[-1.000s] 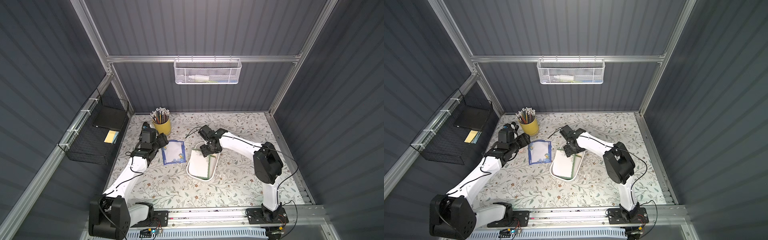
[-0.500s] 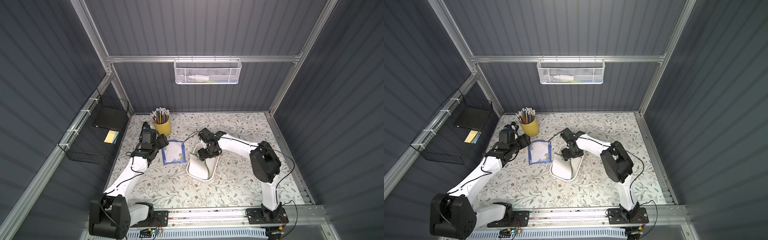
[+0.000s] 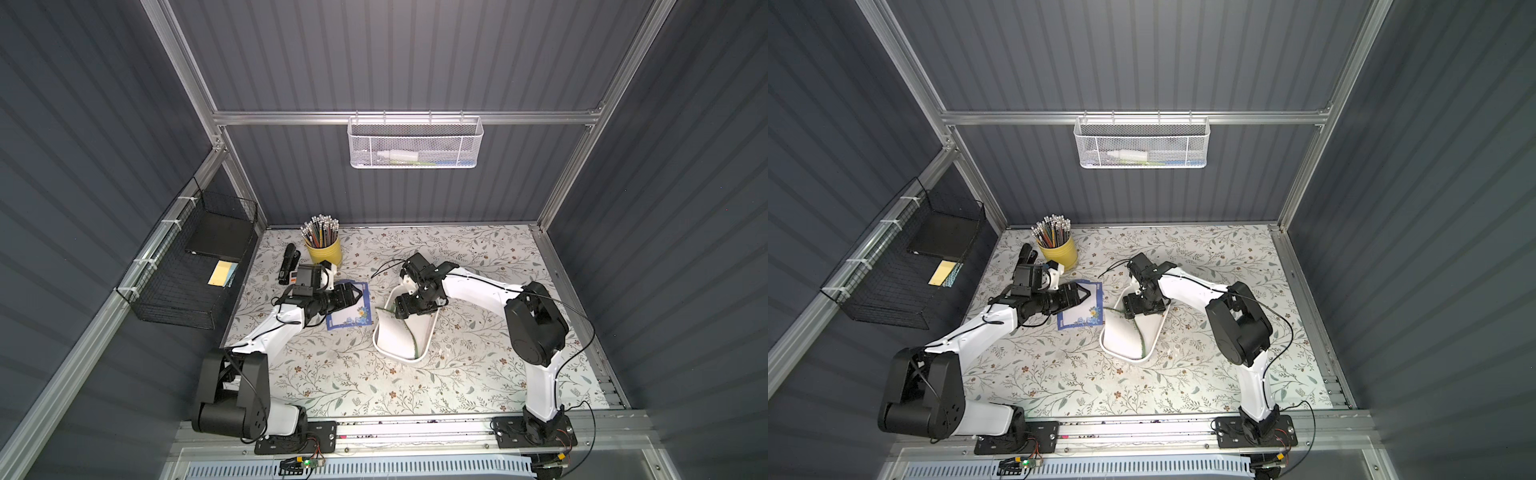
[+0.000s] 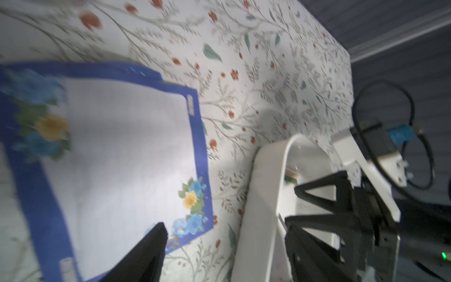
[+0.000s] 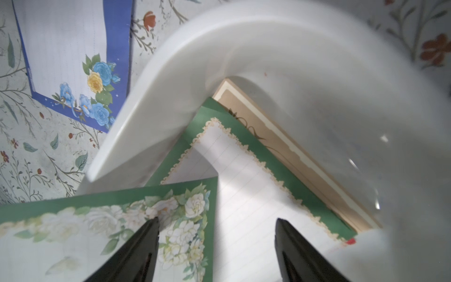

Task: Take out the stationery paper from the storage box
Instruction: Pick up the stationery paper from the storage box.

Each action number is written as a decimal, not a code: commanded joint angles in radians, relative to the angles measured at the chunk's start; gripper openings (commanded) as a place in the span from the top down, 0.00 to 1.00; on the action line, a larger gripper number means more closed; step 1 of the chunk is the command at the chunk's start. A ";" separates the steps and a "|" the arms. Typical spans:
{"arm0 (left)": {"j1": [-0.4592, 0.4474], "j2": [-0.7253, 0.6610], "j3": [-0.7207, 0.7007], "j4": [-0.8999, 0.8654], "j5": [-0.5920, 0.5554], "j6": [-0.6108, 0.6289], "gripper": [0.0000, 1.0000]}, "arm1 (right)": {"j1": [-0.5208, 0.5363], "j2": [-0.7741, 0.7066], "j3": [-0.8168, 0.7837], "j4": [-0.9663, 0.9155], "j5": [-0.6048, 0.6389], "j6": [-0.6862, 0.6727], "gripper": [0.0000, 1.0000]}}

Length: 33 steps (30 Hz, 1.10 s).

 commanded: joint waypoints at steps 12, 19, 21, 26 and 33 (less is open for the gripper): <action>-0.003 -0.075 -0.059 0.057 0.276 -0.096 0.35 | -0.003 -0.011 0.001 -0.002 -0.013 -0.005 0.22; -0.019 -0.049 -0.093 0.054 0.287 -0.097 0.34 | -0.002 0.001 0.012 -0.007 -0.013 -0.008 0.22; -0.026 -0.057 -0.099 0.067 0.287 -0.113 0.34 | -0.002 0.004 0.015 -0.009 -0.013 -0.010 0.22; -0.058 -0.058 -0.129 0.131 0.286 -0.171 0.35 | -0.002 0.008 0.017 -0.008 -0.012 -0.010 0.23; -0.140 -0.019 -0.104 0.148 0.229 -0.193 0.39 | -0.002 0.005 0.012 -0.009 -0.013 -0.010 0.23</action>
